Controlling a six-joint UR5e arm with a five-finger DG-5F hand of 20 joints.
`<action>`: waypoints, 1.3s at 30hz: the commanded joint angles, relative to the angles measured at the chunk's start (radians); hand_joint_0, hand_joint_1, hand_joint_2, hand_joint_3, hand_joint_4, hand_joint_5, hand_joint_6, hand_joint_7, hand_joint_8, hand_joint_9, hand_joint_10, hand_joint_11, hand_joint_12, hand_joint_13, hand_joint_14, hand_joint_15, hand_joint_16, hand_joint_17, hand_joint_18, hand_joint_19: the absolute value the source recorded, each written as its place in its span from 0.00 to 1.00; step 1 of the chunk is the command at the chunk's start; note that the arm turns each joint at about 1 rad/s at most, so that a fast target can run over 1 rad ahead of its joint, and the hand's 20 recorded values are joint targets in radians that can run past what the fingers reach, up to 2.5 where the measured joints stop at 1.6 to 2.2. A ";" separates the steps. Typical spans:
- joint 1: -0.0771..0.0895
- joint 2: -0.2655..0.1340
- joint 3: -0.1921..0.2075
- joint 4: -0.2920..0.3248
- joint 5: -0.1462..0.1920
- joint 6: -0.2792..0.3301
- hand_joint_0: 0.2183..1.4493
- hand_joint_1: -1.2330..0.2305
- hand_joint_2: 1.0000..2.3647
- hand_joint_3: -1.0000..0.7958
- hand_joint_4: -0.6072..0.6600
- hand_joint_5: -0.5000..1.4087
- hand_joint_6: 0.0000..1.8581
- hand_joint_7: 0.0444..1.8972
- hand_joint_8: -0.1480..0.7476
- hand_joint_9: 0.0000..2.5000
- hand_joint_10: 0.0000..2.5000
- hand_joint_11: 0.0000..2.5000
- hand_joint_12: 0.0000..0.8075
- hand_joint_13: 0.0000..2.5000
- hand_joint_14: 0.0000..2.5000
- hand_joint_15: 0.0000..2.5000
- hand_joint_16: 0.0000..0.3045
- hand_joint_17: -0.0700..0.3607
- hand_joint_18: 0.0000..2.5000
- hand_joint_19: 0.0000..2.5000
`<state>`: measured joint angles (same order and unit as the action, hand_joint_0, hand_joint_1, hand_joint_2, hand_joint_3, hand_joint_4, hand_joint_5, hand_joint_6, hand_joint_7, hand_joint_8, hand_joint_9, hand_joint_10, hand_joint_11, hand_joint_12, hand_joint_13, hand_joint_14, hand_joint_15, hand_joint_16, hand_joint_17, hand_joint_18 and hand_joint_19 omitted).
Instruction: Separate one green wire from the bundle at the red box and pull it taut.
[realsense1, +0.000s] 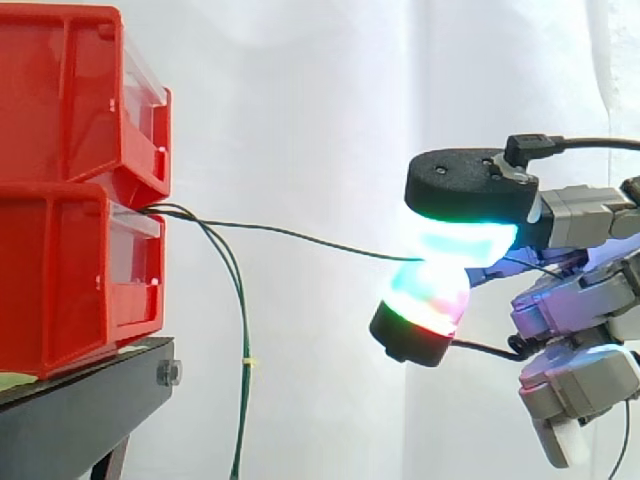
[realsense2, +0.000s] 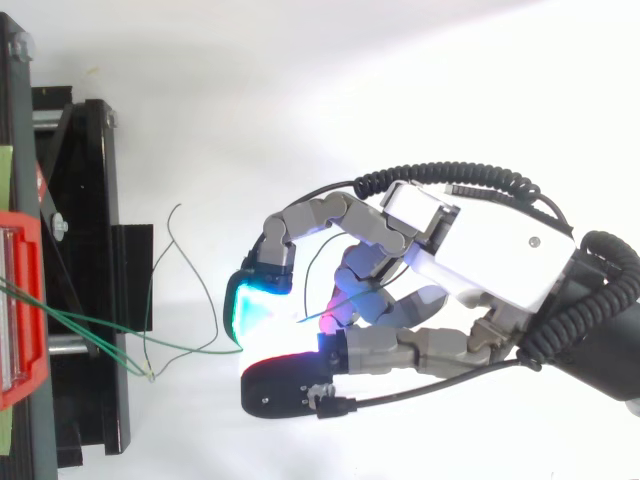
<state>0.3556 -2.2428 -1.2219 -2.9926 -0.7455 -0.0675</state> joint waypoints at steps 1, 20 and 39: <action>-0.001 0.000 0.001 0.000 0.000 0.000 0.31 0.35 0.01 0.46 0.51 0.20 0.50 0.59 0.46 0.54 0.67 0.53 0.40 0.55 0.01 0.60 0.14 0.39 0.38 0.35; 0.000 0.000 -0.001 0.001 -0.002 0.000 0.31 0.34 0.01 0.46 0.50 0.20 0.50 0.59 0.46 0.54 0.67 0.55 0.39 0.55 0.01 0.60 0.14 0.39 0.38 0.35; 0.000 0.000 0.001 0.001 0.000 0.000 0.31 0.34 0.01 0.47 0.50 0.20 0.50 0.59 0.44 0.54 0.66 0.54 0.38 0.56 0.01 0.62 0.12 0.35 0.34 0.35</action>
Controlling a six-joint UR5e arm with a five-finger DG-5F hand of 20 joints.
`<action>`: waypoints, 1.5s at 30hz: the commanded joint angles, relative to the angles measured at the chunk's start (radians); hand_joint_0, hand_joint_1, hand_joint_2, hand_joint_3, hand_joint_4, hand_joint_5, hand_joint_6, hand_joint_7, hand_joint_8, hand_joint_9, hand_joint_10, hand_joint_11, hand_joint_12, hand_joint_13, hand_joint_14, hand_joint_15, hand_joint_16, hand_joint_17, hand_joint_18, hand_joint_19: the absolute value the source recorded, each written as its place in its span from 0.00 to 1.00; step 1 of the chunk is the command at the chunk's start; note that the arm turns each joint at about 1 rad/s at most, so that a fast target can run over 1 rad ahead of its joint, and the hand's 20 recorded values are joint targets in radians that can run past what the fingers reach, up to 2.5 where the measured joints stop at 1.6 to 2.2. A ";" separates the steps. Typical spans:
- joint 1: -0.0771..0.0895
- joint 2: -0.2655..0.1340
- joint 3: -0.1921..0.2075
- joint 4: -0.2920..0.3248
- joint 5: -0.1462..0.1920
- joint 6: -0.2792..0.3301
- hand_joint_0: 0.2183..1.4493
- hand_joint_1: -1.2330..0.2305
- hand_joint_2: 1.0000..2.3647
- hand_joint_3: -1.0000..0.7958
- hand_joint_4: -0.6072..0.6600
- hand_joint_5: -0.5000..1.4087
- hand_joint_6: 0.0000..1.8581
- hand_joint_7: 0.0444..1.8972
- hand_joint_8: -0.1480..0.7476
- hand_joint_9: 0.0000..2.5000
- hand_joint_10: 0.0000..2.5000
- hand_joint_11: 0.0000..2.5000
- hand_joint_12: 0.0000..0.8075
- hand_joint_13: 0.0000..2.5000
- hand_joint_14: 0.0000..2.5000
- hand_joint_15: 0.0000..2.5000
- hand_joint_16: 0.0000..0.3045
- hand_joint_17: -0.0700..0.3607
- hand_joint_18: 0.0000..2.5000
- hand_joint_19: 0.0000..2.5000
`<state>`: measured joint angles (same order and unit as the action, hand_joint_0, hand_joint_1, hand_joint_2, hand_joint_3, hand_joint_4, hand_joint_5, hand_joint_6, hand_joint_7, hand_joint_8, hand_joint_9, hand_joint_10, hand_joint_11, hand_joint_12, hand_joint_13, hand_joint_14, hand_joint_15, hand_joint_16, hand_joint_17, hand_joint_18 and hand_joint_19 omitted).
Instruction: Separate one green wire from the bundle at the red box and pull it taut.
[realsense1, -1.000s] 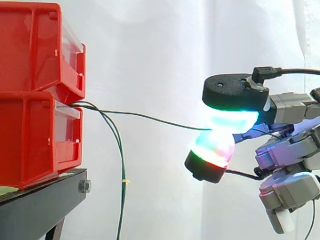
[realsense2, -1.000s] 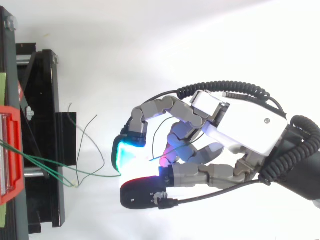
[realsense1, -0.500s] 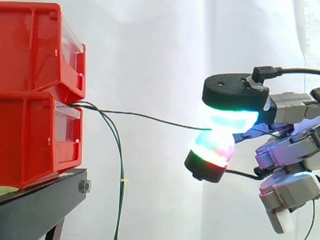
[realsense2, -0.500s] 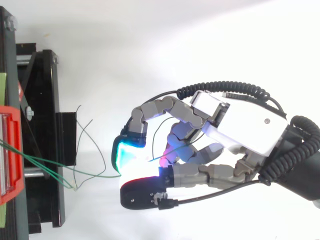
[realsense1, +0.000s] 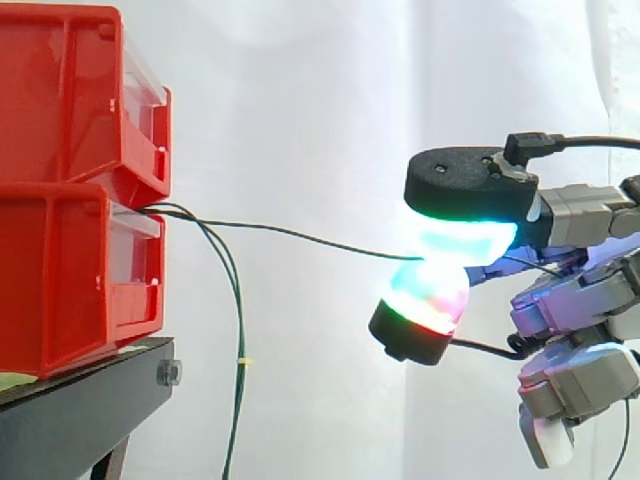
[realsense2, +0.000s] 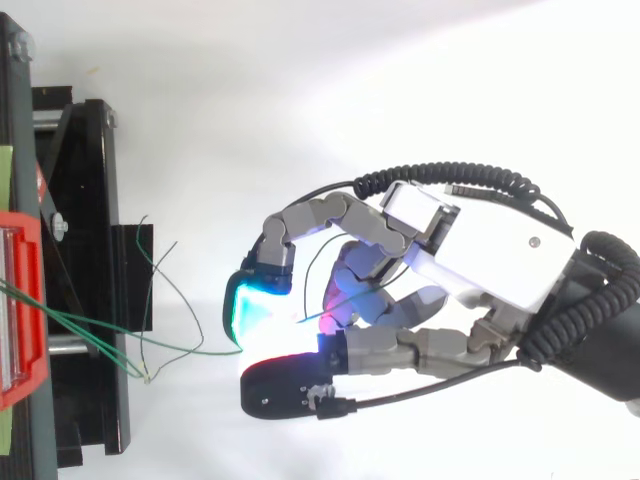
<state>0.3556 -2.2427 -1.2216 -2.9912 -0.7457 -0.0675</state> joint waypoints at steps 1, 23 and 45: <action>0.000 -0.002 0.001 0.000 0.000 0.000 0.30 0.34 0.01 0.47 0.50 0.20 0.50 0.59 0.44 0.54 0.65 0.55 0.38 0.56 0.01 0.61 0.12 0.35 0.34 0.35; 0.000 0.000 -0.001 0.000 0.000 0.000 0.30 0.34 0.01 0.47 0.50 0.20 0.50 0.58 0.44 0.54 0.64 0.56 0.36 0.56 0.01 0.61 0.11 0.33 0.33 0.35; 0.000 -0.002 -0.001 0.000 -0.001 0.000 0.30 0.34 0.01 0.47 0.50 0.20 0.50 0.58 0.44 0.54 0.64 0.56 0.36 0.57 0.01 0.62 0.11 0.33 0.33 0.36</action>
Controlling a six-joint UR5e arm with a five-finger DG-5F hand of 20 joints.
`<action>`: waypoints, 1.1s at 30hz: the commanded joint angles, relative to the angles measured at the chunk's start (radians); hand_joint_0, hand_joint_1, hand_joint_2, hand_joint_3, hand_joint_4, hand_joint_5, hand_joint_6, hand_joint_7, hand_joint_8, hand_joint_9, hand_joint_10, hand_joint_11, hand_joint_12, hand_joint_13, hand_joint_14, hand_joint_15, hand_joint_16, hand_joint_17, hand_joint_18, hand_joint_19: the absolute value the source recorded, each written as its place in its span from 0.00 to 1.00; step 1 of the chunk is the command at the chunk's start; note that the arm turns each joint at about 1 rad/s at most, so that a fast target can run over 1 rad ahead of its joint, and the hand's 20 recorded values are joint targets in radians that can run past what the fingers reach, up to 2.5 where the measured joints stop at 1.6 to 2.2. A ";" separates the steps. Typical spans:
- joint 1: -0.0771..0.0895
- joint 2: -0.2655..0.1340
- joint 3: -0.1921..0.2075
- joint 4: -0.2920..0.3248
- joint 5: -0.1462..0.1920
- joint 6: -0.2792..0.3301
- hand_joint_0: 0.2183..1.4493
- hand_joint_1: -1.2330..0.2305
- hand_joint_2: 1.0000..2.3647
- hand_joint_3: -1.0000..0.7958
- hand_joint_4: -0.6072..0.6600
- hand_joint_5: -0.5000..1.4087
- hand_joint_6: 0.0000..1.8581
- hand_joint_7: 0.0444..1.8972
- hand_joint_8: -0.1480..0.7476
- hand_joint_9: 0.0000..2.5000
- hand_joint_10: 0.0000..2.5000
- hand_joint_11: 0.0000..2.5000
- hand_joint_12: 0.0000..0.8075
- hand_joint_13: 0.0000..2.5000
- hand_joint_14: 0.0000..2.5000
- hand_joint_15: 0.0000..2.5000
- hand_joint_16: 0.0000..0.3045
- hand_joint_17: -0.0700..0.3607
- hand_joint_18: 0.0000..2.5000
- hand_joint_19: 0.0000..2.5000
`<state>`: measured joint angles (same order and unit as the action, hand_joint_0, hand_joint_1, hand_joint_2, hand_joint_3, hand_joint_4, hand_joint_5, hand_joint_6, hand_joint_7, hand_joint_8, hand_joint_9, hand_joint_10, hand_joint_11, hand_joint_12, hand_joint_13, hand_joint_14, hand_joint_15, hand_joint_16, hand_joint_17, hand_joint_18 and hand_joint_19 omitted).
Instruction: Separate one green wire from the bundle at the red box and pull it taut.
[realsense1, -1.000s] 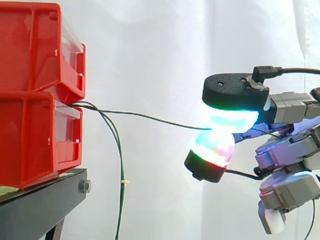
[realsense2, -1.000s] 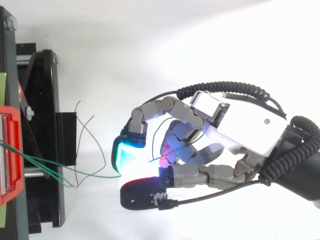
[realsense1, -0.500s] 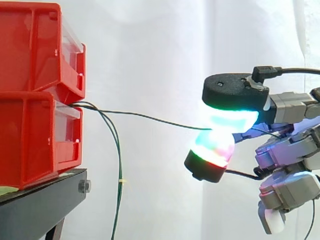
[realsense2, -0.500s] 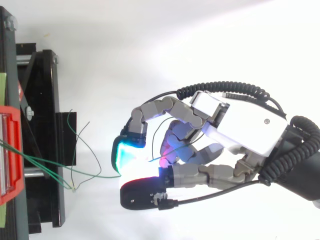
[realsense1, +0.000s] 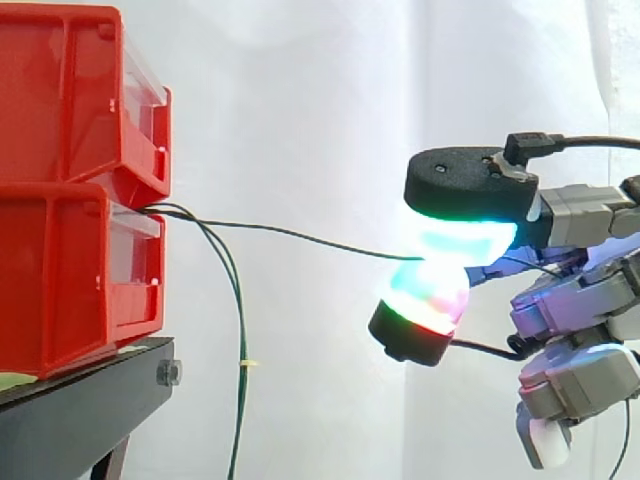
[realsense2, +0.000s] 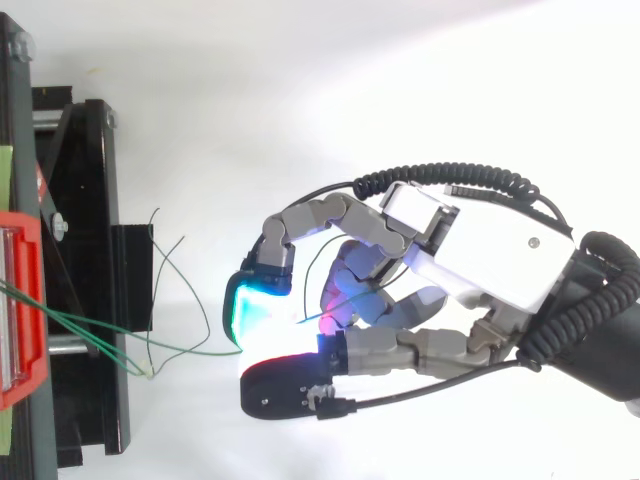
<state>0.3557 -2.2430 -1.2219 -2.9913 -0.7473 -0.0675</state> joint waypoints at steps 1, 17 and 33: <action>0.000 0.000 0.001 0.000 0.000 0.000 0.30 0.34 0.01 0.47 0.50 0.20 0.50 0.58 0.43 0.54 0.64 0.55 0.36 0.57 0.01 0.61 0.11 0.33 0.33 0.36; -0.001 0.000 0.001 0.000 0.000 0.000 0.30 0.34 0.01 0.47 0.50 0.20 0.50 0.58 0.43 0.54 0.64 0.56 0.37 0.57 0.01 0.62 0.11 0.33 0.33 0.36; 0.000 0.000 -0.001 0.000 0.000 0.000 0.30 0.34 0.01 0.47 0.49 0.20 0.50 0.58 0.44 0.54 0.63 0.55 0.36 0.57 0.01 0.62 0.11 0.33 0.33 0.36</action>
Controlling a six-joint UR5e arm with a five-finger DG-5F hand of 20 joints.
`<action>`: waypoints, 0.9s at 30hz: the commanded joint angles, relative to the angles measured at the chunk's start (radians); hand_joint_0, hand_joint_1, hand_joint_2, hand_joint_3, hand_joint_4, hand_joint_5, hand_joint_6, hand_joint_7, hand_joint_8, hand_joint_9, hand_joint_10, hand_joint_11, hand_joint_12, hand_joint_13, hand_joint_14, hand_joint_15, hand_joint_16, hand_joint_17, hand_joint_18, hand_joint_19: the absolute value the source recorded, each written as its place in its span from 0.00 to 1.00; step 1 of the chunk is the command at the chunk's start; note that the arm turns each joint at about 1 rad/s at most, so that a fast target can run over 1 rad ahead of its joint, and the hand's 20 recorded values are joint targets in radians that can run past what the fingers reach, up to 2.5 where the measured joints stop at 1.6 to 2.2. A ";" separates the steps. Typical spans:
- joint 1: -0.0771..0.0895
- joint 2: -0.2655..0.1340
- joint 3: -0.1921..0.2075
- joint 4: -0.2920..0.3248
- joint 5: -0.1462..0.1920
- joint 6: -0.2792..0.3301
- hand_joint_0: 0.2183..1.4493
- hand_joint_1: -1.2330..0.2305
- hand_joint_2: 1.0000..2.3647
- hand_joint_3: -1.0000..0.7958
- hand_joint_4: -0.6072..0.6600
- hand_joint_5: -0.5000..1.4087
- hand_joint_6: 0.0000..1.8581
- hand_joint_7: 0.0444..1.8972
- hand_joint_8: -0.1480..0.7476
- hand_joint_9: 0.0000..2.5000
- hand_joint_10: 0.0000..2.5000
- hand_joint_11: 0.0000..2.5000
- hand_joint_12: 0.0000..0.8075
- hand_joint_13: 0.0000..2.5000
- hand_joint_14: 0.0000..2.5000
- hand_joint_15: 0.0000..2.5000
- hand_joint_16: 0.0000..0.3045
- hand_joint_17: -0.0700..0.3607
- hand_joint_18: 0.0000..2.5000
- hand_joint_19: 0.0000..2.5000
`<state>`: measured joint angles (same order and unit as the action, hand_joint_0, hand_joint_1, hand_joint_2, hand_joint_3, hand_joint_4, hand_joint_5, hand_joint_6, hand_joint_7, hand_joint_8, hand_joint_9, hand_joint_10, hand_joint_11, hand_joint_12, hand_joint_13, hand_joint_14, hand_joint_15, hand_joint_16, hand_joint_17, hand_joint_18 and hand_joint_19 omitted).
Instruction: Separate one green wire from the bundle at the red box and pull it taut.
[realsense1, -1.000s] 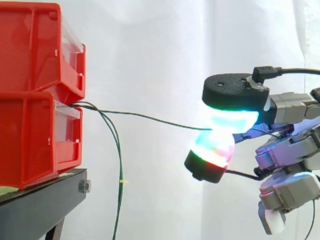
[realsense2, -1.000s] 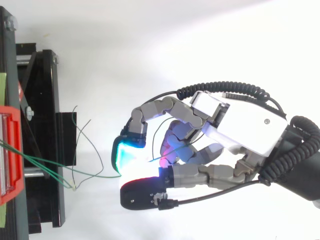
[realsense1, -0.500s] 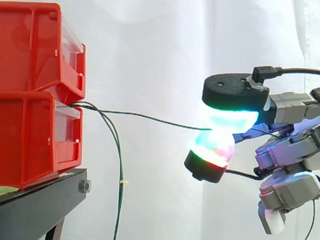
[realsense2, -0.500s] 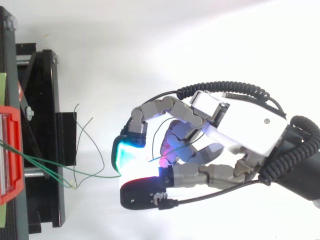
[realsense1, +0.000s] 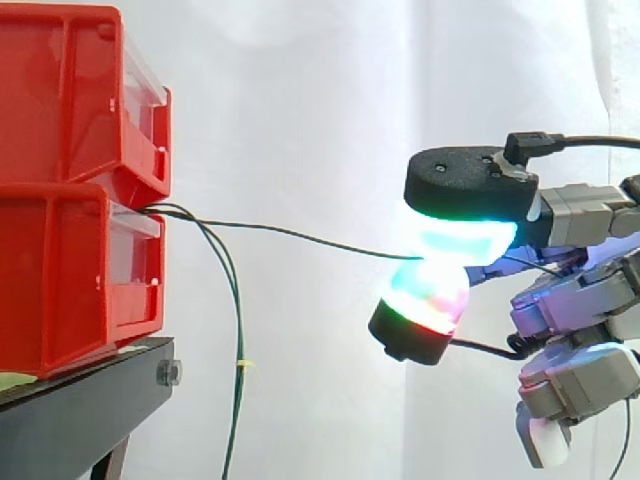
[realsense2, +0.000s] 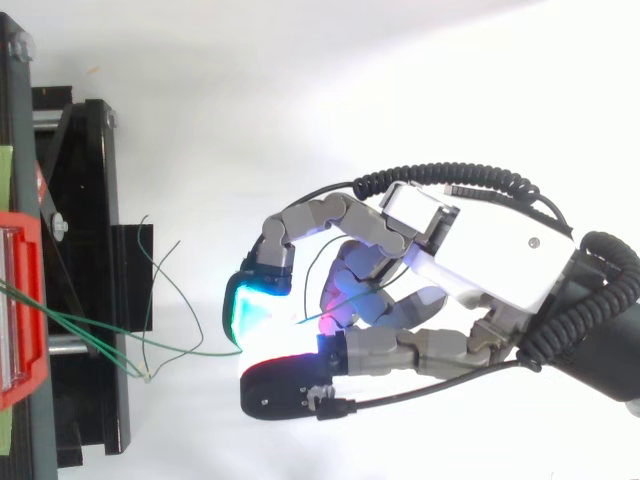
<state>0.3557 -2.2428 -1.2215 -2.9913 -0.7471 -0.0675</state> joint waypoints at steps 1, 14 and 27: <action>0.000 0.000 0.000 0.000 0.000 0.000 0.30 0.34 0.01 0.46 0.49 0.20 0.50 0.58 0.42 0.54 0.63 0.55 0.36 0.57 0.01 0.62 0.11 0.33 0.33 0.35; -0.001 0.000 0.000 0.000 0.000 0.000 0.30 0.34 0.01 0.47 0.49 0.20 0.50 0.58 0.43 0.54 0.63 0.56 0.37 0.57 0.01 0.61 0.11 0.33 0.33 0.35; -0.001 -0.001 0.000 0.000 -0.001 0.000 0.30 0.34 0.01 0.46 0.49 0.20 0.50 0.58 0.43 0.54 0.63 0.56 0.38 0.57 0.01 0.61 0.11 0.33 0.33 0.35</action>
<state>0.3555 -2.2429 -1.2215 -2.9913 -0.7477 -0.0675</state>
